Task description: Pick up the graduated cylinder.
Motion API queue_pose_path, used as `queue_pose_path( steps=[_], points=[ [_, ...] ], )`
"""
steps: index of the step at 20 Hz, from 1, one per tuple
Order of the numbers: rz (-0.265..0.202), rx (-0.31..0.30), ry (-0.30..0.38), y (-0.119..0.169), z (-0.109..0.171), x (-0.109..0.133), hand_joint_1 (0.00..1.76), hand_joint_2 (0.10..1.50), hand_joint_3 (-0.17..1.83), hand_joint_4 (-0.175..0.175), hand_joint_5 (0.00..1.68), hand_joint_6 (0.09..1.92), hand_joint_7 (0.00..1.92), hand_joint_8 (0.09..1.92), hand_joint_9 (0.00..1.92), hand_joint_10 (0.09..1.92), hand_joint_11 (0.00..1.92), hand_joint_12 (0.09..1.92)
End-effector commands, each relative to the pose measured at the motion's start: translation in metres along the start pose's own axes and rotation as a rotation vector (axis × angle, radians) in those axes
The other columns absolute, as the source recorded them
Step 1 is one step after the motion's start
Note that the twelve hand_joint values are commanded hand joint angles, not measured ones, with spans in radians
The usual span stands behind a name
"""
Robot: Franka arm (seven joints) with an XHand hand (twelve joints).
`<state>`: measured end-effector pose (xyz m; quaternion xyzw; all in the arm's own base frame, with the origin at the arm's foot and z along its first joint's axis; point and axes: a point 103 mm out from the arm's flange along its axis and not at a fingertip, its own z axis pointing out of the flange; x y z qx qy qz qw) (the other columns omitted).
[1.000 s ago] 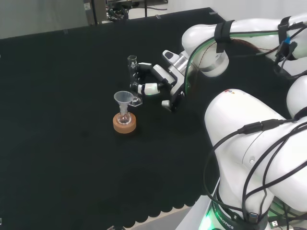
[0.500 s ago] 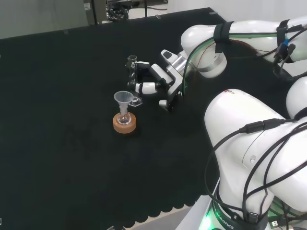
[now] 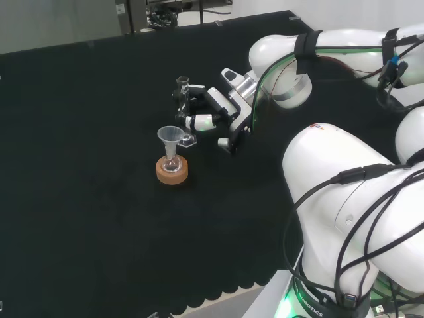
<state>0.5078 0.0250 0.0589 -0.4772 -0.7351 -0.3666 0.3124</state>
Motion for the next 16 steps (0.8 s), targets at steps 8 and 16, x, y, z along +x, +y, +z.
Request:
queue_pose_path(
  steps=[8,16],
  points=[
    [-0.011,0.006,0.012,0.0,0.0017,0.0018,1.09,0.73,0.55,-0.016,0.72,0.59,0.72,0.62,1.09,0.27,1.01,0.91],
    [-0.006,0.003,0.006,0.0007,0.0032,0.0025,1.09,0.75,0.54,-0.002,0.75,0.63,0.78,0.61,1.13,0.21,1.02,0.91]
  ],
)
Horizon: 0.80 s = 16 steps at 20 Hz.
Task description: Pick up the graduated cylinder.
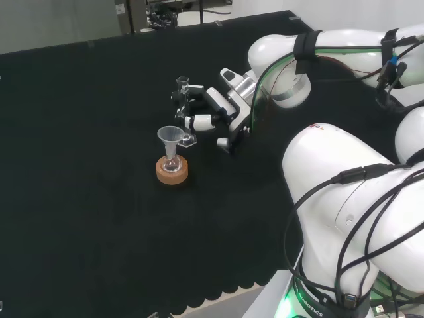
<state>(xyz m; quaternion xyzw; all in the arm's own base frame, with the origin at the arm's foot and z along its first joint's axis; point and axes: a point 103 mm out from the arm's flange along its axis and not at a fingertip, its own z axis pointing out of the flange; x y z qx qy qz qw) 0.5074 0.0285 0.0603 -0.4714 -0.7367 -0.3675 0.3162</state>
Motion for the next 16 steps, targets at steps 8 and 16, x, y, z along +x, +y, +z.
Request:
queue_pose_path(
  steps=[8,16],
  points=[
    [0.005,-0.02,-0.023,0.0,-0.001,0.0,1.1,0.84,0.55,-0.005,0.88,0.56,0.9,0.6,1.2,0.17,1.11,0.86],
    [0.027,0.017,-0.263,0.002,-0.015,0.015,1.13,1.1,0.0,-0.101,1.03,0.94,1.21,0.41,1.43,0.09,1.39,0.68]
  ],
)
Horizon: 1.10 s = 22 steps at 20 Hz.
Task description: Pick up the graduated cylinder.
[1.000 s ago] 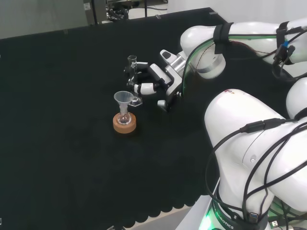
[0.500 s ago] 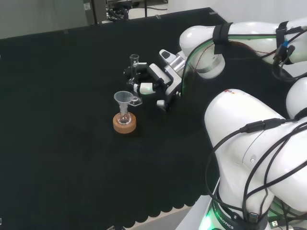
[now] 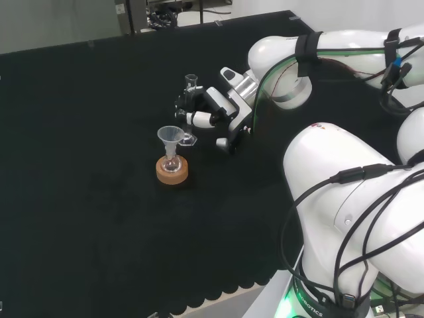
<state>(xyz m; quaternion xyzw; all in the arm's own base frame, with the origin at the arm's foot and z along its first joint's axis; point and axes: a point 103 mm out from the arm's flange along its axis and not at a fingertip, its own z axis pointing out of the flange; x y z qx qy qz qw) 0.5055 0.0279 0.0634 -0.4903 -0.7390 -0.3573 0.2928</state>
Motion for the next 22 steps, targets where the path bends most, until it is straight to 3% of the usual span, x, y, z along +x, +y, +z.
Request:
queue_pose_path(
  steps=[1,8,12,22],
  points=[
    [0.01,0.045,-0.234,0.004,-0.016,0.014,1.14,1.1,-0.01,-0.113,1.04,0.93,1.25,0.37,1.45,0.09,1.42,0.66],
    [-0.006,0.134,-0.352,0.009,-0.033,0.023,1.15,1.1,-0.02,-0.142,1.05,0.93,1.38,0.28,1.54,0.09,1.48,0.62],
    [-0.009,0.161,-0.36,0.006,-0.047,0.026,1.16,1.11,-0.04,-0.159,1.05,0.92,1.4,0.23,1.55,0.09,1.48,0.6],
    [-0.01,0.246,-0.401,-0.03,-0.085,0.047,1.16,1.12,-0.07,-0.149,1.06,0.9,1.41,0.19,1.54,0.09,1.48,0.6]
  ],
)
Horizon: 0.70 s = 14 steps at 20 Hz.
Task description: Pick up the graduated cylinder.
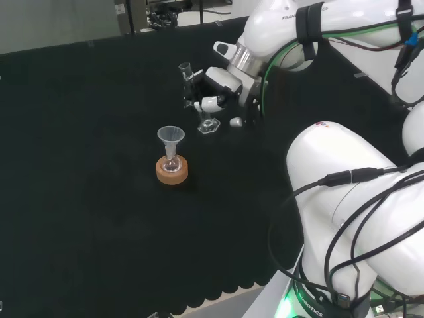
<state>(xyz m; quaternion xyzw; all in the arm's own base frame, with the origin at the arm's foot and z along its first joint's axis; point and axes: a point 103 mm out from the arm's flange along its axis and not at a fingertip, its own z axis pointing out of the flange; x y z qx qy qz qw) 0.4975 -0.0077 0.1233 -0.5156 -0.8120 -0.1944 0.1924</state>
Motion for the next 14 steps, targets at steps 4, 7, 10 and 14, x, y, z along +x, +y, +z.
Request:
queue_pose_path(
  steps=[4,7,10,14],
  points=[
    [-0.008,0.095,-0.038,-0.053,-0.028,0.015,1.16,1.12,-0.08,-0.15,1.06,0.9,1.41,0.19,1.54,0.09,1.48,0.6],
    [-0.011,0.116,-0.036,-0.067,-0.032,0.019,1.16,1.12,-0.08,-0.15,1.06,0.9,1.41,0.19,1.54,0.09,1.48,0.6],
    [-0.022,0.147,-0.052,-0.08,-0.034,0.027,1.16,1.12,-0.08,-0.15,1.06,0.9,1.41,0.19,1.54,0.09,1.48,0.6],
    [-0.022,0.184,-0.068,-0.091,-0.035,0.033,1.16,1.12,-0.08,-0.15,1.06,0.9,1.41,0.19,1.54,0.09,1.48,0.6]
  ],
)
